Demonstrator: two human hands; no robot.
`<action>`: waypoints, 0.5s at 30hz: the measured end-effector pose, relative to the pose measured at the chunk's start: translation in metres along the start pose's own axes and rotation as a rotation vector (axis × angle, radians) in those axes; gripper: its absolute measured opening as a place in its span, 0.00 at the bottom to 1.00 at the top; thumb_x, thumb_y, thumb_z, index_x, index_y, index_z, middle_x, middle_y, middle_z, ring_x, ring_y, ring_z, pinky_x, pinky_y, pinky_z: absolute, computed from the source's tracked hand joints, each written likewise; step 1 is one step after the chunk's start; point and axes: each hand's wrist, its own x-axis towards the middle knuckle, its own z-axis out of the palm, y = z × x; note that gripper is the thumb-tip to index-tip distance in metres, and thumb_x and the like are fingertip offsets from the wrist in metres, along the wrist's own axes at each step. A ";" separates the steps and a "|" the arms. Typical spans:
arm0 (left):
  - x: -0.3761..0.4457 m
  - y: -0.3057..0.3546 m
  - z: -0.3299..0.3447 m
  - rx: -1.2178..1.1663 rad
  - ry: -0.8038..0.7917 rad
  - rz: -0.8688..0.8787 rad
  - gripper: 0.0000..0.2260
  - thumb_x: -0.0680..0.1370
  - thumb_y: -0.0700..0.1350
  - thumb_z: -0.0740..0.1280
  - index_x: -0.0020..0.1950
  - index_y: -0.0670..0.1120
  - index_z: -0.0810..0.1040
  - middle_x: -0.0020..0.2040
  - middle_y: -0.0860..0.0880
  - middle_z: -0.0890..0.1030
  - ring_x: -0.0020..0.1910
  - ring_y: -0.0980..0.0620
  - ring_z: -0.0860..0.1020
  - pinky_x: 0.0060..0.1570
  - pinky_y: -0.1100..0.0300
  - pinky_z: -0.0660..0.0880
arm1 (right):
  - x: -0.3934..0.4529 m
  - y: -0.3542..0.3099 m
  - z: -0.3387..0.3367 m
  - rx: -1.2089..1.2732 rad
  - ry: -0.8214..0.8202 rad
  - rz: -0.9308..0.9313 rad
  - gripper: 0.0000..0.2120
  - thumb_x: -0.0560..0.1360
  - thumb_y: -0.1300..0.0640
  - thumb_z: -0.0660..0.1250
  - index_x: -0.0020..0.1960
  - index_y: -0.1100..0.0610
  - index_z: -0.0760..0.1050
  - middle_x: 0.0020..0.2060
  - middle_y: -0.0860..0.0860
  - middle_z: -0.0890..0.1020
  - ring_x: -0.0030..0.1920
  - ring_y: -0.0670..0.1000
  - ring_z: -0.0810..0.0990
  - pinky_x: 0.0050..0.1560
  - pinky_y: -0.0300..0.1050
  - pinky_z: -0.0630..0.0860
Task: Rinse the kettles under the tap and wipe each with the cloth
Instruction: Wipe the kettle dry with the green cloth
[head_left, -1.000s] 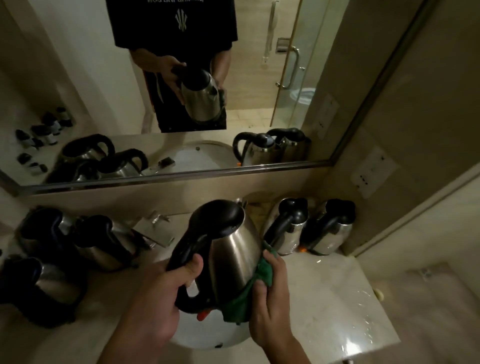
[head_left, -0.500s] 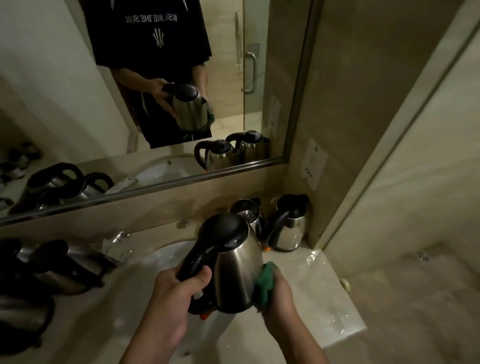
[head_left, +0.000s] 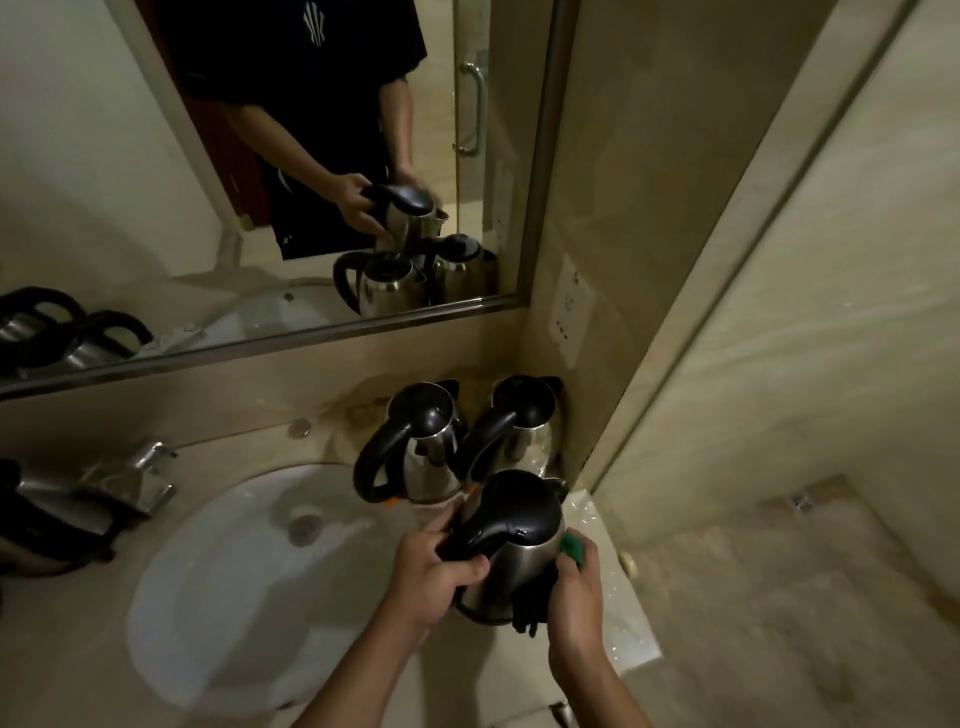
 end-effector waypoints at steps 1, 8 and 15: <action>0.007 -0.006 0.006 0.000 -0.011 -0.008 0.34 0.61 0.35 0.73 0.65 0.58 0.80 0.54 0.52 0.87 0.56 0.54 0.84 0.54 0.61 0.78 | 0.003 -0.002 -0.003 0.001 0.007 -0.001 0.14 0.77 0.53 0.57 0.57 0.38 0.75 0.55 0.57 0.81 0.59 0.70 0.80 0.52 0.59 0.75; 0.040 -0.054 0.026 0.057 -0.021 -0.072 0.41 0.61 0.34 0.74 0.72 0.56 0.73 0.52 0.54 0.87 0.53 0.55 0.84 0.47 0.61 0.78 | 0.025 0.010 -0.018 -0.023 0.012 0.027 0.16 0.72 0.49 0.61 0.57 0.32 0.74 0.55 0.58 0.82 0.56 0.70 0.81 0.50 0.55 0.74; 0.053 -0.062 0.048 0.077 0.047 -0.053 0.32 0.71 0.29 0.75 0.67 0.55 0.72 0.48 0.63 0.86 0.51 0.69 0.81 0.48 0.74 0.74 | 0.044 0.013 -0.020 -0.057 -0.003 -0.006 0.15 0.84 0.53 0.60 0.65 0.36 0.71 0.57 0.55 0.82 0.56 0.68 0.82 0.56 0.69 0.82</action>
